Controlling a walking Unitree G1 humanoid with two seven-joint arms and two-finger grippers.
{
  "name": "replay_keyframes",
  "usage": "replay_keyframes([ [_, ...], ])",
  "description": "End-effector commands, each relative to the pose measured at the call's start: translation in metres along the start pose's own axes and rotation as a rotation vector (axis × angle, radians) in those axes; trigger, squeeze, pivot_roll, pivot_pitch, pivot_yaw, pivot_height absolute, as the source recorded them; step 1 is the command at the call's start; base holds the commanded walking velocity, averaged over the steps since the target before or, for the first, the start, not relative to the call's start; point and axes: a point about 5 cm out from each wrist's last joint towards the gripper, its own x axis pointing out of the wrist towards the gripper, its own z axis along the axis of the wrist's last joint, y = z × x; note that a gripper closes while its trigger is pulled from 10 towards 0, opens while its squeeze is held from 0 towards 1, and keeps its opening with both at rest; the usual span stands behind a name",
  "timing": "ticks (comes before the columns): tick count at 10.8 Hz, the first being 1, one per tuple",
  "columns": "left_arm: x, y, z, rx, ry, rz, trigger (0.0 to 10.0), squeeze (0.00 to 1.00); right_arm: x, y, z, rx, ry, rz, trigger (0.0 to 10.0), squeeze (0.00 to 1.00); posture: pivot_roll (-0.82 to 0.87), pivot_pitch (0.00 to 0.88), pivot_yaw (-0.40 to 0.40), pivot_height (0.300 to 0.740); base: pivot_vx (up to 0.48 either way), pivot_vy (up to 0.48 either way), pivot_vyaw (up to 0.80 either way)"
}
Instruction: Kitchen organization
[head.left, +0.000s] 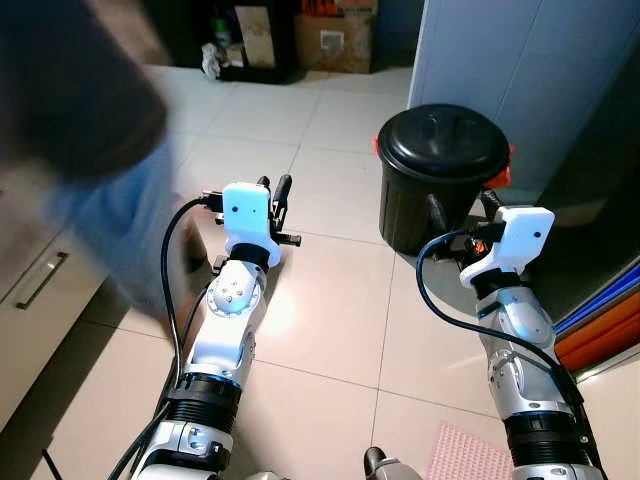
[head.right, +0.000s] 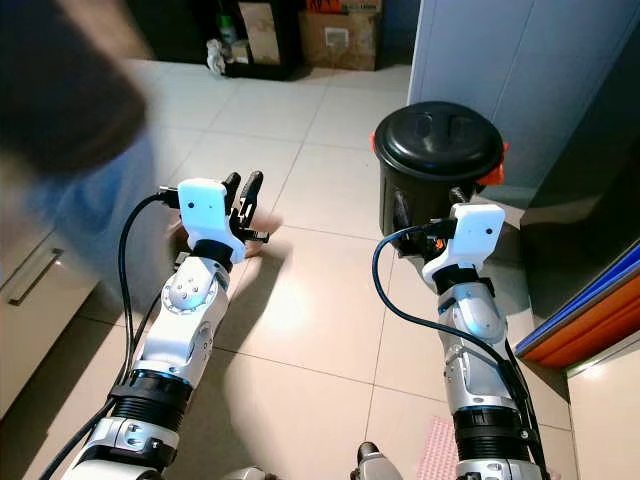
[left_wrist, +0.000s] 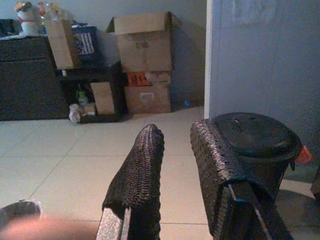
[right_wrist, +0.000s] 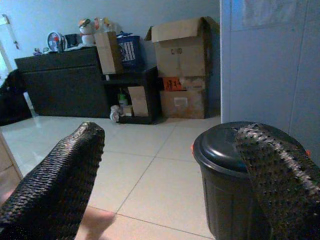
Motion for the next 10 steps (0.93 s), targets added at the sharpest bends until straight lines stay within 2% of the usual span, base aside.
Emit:
replay_keyframes([
  [1, 0.0007, 0.0002, -0.0017, 0.016, 0.017, -0.002, 10.0, 0.0, 0.0011, 0.0022, 0.0004, -0.005, -0.006, 0.002, 10.0, 0.0, -0.07, 0.093, 0.099, 0.74, 0.0, 0.0, -0.8],
  [3, 0.0009, 0.0018, -0.0035, 0.029, 0.031, 0.005, 10.0, 0.0, 0.0015, 0.0015, 0.0008, -0.006, -0.007, 0.0, 10.0, 0.0, -0.07, 0.095, 0.098, 0.74, 0.0, 0.0, -0.8],
  [10, 0.0015, 0.0026, -0.0036, 0.029, 0.036, 0.011, 10.0, 0.0, 0.0017, 0.0017, 0.0007, 0.004, -0.011, -0.004, 10.0, 0.0, -0.07, 0.094, 0.098, 0.74, 0.0, 0.0, 0.0],
])
